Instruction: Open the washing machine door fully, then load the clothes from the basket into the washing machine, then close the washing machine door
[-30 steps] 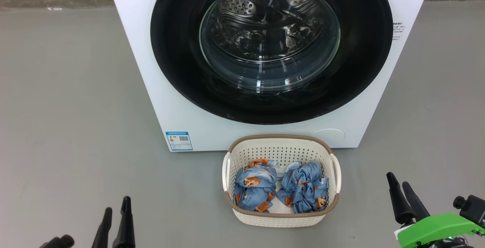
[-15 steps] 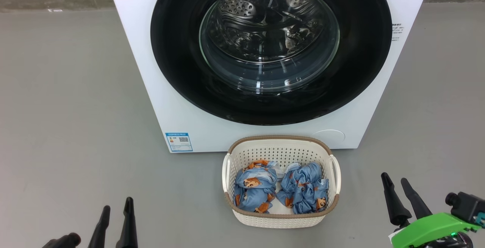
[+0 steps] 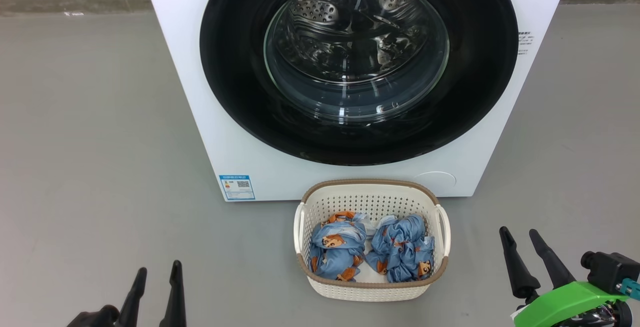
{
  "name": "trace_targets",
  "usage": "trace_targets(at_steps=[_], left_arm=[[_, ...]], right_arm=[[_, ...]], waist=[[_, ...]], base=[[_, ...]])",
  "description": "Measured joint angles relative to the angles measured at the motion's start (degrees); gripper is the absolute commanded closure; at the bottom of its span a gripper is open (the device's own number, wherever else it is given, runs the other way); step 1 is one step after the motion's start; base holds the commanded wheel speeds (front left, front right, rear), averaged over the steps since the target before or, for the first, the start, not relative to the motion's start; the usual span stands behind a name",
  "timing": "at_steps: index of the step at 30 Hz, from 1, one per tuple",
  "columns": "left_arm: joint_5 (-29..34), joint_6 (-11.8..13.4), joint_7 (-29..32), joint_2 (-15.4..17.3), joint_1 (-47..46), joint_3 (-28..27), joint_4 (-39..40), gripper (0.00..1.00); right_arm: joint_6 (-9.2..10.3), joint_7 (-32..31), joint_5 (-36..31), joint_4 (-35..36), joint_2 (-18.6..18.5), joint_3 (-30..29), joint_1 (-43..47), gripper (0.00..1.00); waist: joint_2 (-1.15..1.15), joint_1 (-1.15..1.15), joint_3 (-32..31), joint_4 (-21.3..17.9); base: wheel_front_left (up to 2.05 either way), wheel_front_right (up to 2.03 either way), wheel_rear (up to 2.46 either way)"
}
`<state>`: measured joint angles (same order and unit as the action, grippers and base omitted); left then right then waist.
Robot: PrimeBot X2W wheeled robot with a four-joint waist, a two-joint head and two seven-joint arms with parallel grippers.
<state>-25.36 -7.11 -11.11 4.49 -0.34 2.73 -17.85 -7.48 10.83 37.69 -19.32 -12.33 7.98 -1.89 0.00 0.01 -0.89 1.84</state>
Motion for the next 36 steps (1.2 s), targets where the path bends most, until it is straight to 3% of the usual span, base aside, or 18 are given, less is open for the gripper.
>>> trace_targets(at_steps=[20, 36], left_arm=[[12.1, -0.1, -3.2, 0.3, -0.9, 0.0, -0.8, 0.0], [11.8, -0.1, -3.2, 0.1, -1.1, -1.7, -2.7, 0.0]], right_arm=[[0.0, 3.4, -10.7, -0.1, -1.3, 1.2, -0.3, 0.0], [0.0, 3.4, -11.2, -0.1, -0.5, -1.0, -0.2, 0.0]], waist=[[0.0, -0.01, 0.0, 0.1], [0.0, -0.01, 0.1, -0.5]], base=[[0.0, 0.0, 0.0], [0.0, 0.0, 0.0]])
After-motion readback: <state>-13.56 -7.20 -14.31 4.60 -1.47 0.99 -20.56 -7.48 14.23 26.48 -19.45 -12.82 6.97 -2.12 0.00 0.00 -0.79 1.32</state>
